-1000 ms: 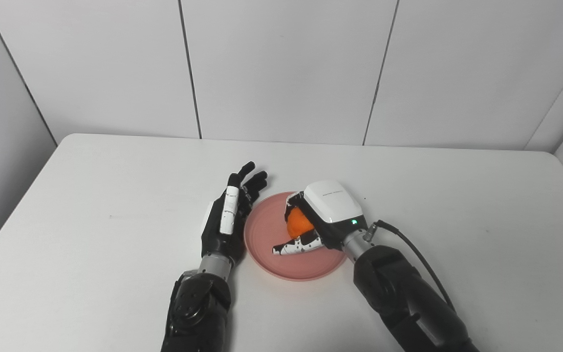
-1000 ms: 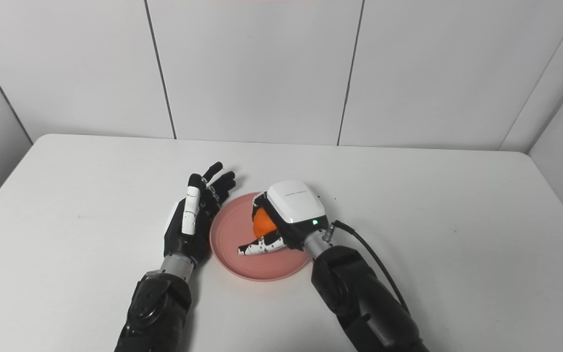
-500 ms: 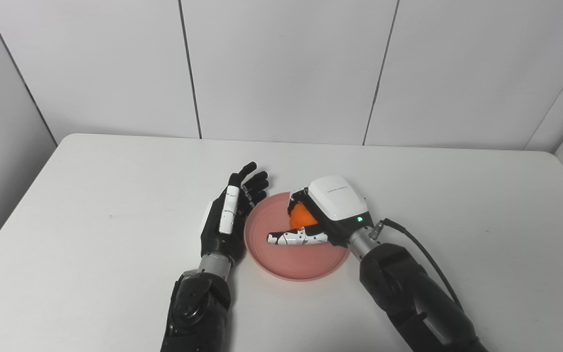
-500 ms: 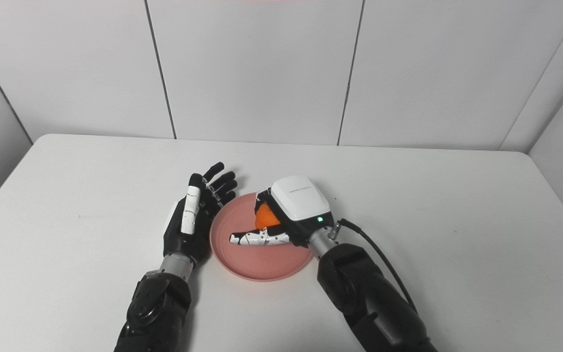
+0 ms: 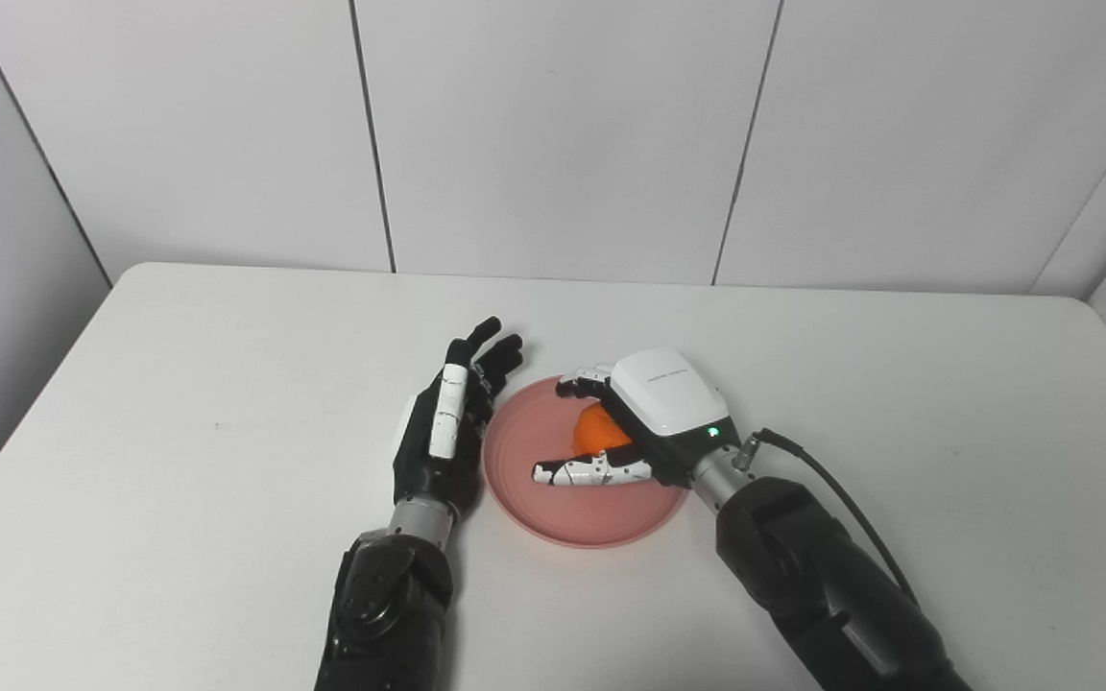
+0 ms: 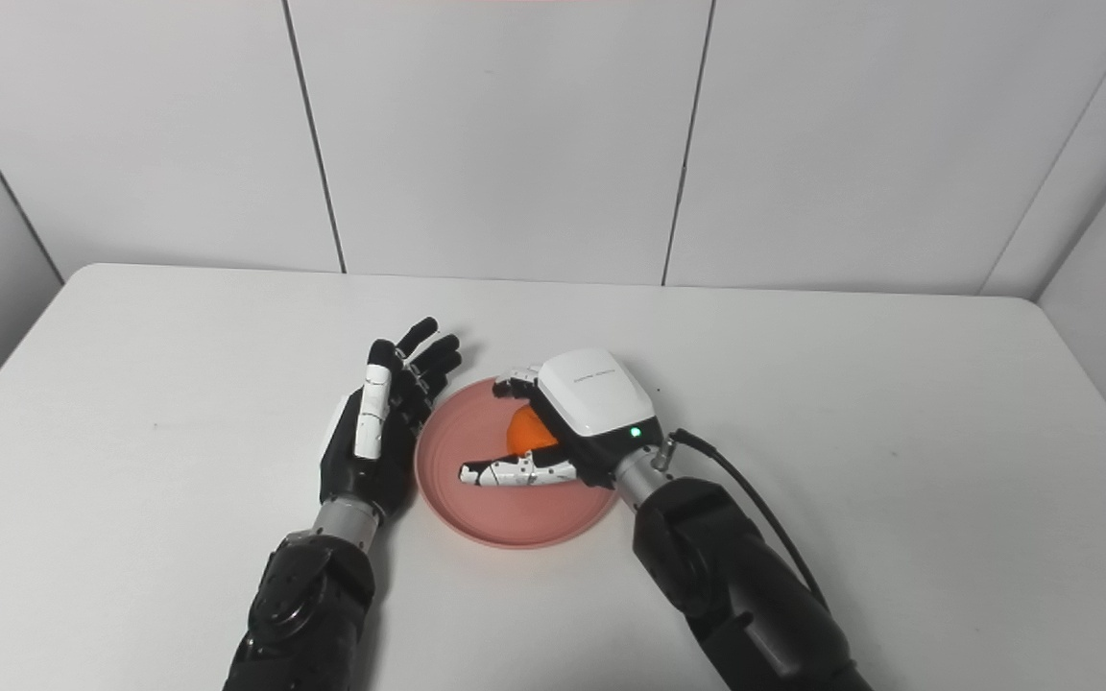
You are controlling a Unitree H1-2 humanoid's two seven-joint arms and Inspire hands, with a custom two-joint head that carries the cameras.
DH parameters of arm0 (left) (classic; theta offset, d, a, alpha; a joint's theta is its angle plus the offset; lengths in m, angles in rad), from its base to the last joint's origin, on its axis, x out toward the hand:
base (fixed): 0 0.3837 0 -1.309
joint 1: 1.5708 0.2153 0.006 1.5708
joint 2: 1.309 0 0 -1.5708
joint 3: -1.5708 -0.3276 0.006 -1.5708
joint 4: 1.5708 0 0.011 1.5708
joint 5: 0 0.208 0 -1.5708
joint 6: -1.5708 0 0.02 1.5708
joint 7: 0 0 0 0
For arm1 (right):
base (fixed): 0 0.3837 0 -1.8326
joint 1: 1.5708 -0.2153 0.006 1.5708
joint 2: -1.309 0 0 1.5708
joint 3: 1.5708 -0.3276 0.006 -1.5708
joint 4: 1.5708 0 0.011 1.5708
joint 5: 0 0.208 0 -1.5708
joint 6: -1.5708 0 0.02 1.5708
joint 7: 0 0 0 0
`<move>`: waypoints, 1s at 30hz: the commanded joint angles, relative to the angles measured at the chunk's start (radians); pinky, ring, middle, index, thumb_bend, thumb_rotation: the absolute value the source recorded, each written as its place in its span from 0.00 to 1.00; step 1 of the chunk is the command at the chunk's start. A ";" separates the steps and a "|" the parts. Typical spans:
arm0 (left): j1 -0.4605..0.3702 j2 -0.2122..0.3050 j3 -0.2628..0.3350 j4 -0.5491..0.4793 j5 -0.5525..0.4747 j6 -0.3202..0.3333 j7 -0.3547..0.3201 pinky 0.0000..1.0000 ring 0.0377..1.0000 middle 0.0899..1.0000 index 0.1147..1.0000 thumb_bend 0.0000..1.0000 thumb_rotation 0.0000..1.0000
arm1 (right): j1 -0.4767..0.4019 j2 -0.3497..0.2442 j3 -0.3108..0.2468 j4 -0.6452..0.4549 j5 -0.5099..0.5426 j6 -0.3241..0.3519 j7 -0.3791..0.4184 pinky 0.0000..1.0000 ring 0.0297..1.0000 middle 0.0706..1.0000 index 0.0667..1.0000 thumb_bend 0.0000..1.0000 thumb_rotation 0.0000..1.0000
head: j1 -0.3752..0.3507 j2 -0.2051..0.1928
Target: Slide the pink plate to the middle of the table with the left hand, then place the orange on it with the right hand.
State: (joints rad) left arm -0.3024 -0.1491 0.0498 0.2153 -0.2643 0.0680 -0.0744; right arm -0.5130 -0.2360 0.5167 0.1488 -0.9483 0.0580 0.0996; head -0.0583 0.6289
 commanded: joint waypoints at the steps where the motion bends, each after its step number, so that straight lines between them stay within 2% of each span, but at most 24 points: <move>1: 0.007 0.007 0.000 0.011 -0.002 0.061 0.007 0.95 0.87 0.80 0.81 0.86 0.79 | -0.038 -0.004 -0.022 -0.033 0.008 -0.034 -0.028 0.66 0.70 0.71 0.70 0.87 1.00 | 0.001 0.000; 10: 0.009 0.010 -0.005 0.015 0.006 0.054 0.008 0.98 0.89 0.82 0.83 0.88 0.81 | -0.039 0.002 -0.040 -0.038 0.023 -0.037 -0.033 0.64 0.68 0.70 0.69 0.85 1.00 | -0.001 0.000; 13: 0.008 0.012 -0.007 0.017 0.013 0.043 0.008 0.99 0.89 0.83 0.83 0.88 0.82 | -0.034 0.014 -0.065 -0.041 0.077 -0.052 -0.045 0.61 0.67 0.70 0.69 0.85 1.00 | 0.001 0.002; 16: 0.007 0.010 -0.004 0.014 0.014 0.043 0.014 0.99 0.87 0.81 0.83 0.88 0.82 | -0.015 0.062 -0.139 -0.050 0.226 -0.062 -0.049 0.59 0.67 0.71 0.70 0.84 1.00 | 0.001 0.002; 17: 0.006 0.009 -0.001 0.014 0.011 0.047 0.016 1.00 0.87 0.80 0.83 0.88 0.82 | -0.006 0.088 -0.179 -0.048 0.313 -0.086 -0.056 0.58 0.67 0.71 0.70 0.85 1.00 | 0.001 0.002; 18: 0.004 0.009 0.001 0.013 0.009 0.050 0.017 1.00 0.86 0.79 0.83 0.88 0.82 | 0.000 0.105 -0.205 -0.046 0.370 -0.104 -0.062 0.60 0.69 0.72 0.71 0.88 1.00 | 0.001 0.002; 19: 0.003 0.009 0.002 0.013 0.009 0.052 0.018 1.00 0.86 0.78 0.82 0.88 0.81 | 0.007 0.128 -0.241 -0.044 0.455 -0.124 -0.055 0.65 0.72 0.74 0.72 0.91 1.00 | 0.001 0.002; 20: 0.002 0.008 0.003 0.014 0.010 0.052 0.019 1.00 0.86 0.78 0.82 0.88 0.81 | 0.011 0.150 -0.277 -0.039 0.551 -0.151 -0.045 0.66 0.72 0.74 0.72 0.91 1.00 | 0.001 0.002; 22: 0.001 0.007 0.004 0.013 0.010 0.051 0.020 0.99 0.86 0.78 0.81 0.87 0.81 | 0.012 0.187 -0.340 -0.036 0.700 -0.177 -0.025 0.68 0.73 0.75 0.74 0.86 1.00 | 0.002 0.005; 26: -0.005 0.004 0.010 0.017 0.006 0.049 0.023 0.97 0.86 0.79 0.80 0.87 0.80 | 0.017 0.261 -0.452 -0.071 0.896 -0.094 -0.028 0.68 0.69 0.69 0.70 0.98 1.00 | 0.003 0.004; 30: -0.010 0.004 0.012 0.024 0.020 0.025 0.027 0.96 0.86 0.81 0.81 0.87 0.81 | 0.025 0.331 -0.582 -0.094 1.086 -0.007 -0.064 0.74 0.73 0.73 0.73 0.98 1.00 | 0.005 0.004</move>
State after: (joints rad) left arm -0.3099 -0.1469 0.0597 0.2202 -0.2568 0.0689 -0.0719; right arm -0.4590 0.0816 -0.0440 0.0844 0.0796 0.0234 0.0492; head -0.0537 0.6335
